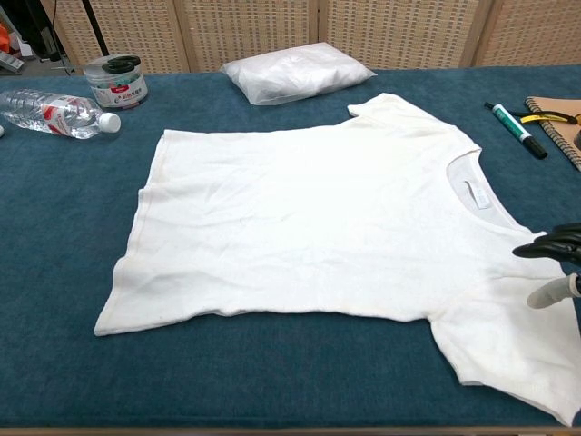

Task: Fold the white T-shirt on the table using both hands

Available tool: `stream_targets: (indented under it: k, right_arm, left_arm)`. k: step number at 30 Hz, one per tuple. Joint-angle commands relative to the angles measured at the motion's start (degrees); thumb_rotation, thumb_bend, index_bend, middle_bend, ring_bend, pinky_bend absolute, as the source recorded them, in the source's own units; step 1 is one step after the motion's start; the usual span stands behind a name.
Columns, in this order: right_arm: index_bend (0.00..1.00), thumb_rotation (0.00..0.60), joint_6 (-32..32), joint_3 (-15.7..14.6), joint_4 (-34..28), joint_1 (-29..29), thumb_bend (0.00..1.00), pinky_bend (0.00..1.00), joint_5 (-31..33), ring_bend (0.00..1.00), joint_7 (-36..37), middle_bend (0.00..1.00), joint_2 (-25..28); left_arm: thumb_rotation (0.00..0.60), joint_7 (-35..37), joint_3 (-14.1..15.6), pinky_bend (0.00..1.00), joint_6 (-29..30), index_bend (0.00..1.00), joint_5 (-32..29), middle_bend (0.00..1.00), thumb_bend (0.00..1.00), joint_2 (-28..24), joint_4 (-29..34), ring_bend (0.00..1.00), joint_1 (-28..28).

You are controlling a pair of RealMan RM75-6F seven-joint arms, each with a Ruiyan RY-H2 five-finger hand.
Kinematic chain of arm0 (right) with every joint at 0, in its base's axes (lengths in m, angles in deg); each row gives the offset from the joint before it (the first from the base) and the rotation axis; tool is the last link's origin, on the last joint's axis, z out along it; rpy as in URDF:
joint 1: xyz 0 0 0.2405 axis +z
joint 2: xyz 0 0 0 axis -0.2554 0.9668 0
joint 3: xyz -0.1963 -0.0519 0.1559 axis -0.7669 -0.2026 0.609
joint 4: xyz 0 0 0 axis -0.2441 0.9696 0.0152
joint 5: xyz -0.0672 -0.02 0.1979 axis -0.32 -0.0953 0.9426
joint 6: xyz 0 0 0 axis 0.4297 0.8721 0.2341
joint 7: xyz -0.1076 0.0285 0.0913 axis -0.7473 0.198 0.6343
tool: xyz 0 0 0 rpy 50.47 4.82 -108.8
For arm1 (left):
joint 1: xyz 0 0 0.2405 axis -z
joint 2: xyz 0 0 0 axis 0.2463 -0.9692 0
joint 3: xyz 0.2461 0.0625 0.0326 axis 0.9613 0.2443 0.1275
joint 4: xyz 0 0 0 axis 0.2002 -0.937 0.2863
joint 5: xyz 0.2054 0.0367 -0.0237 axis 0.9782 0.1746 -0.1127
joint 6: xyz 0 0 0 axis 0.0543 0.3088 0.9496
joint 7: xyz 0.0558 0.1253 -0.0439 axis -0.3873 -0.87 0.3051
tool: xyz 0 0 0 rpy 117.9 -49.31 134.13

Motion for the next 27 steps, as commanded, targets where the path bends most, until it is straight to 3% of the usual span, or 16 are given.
stream_targets:
  k: [1,11,18,27]
  right_arm:
    - [0.27,0.6,-0.5,0.01,1.23,0.46,0.0,0.0,0.15,0.0,-1.36,0.07,-0.96]
    - [0.29,0.6,-1.67,0.28,1.99,1.17,0.0,0.0,2.12,0.0,-0.62,0.08,-3.13]
    - [0.3,0.6,-1.91,0.9,0.0,2.02,0.13,0.0,3.56,0.0,1.08,0.09,-3.47]
    - [0.3,0.6,-3.32,0.66,-1.63,2.65,0.13,0.0,4.62,0.0,2.63,0.09,-4.62]
  left_arm:
    - [0.6,-0.03,-0.09,0.0,-0.04,0.0,-0.1,0.0,0.0,0.02,0.06,0.0,-0.05]
    - [0.6,-0.25,-0.23,0.0,-0.56,0.0,-0.21,0.0,0.0,0.05,0.15,0.0,-0.09]
    - [0.6,-0.31,-0.38,0.0,-0.71,0.0,-0.32,0.0,0.0,0.05,0.19,0.0,-0.17]
    - [0.6,-0.52,-0.49,0.0,-0.89,0.0,-0.35,0.0,0.0,0.08,0.32,0.0,-0.22]
